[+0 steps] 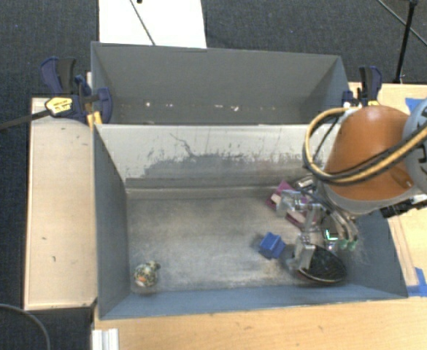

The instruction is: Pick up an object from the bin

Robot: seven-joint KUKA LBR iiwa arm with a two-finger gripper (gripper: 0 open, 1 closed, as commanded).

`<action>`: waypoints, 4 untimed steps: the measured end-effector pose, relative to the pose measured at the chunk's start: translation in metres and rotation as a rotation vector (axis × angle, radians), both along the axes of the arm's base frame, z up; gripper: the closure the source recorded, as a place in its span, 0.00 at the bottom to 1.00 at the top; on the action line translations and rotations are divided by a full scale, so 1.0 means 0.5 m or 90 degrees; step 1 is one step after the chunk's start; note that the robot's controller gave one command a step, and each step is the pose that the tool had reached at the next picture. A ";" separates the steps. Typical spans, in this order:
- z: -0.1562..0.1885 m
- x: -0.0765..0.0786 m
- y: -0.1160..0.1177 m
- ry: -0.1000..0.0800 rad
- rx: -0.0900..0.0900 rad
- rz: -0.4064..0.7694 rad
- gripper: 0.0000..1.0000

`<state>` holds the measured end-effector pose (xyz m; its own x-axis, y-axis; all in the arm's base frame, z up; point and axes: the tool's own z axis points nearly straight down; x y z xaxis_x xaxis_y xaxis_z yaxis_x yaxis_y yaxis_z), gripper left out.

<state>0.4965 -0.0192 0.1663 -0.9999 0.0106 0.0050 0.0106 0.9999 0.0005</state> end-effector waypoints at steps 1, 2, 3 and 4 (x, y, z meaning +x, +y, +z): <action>-0.199 -0.024 -0.023 -0.002 0.000 -0.071 0.00; -0.129 0.013 -0.018 -0.007 0.000 -0.026 0.00; -0.132 0.006 -0.041 -0.003 0.000 -0.060 0.00; -0.194 0.018 -0.009 -0.001 0.000 -0.131 0.00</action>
Offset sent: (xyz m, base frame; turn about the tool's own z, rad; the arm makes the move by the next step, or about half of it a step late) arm -0.0112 -0.0118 -0.0963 0.1107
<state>0.5057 -0.0239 0.0692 -0.9767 0.2148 0.0029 0.2148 0.9767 0.0010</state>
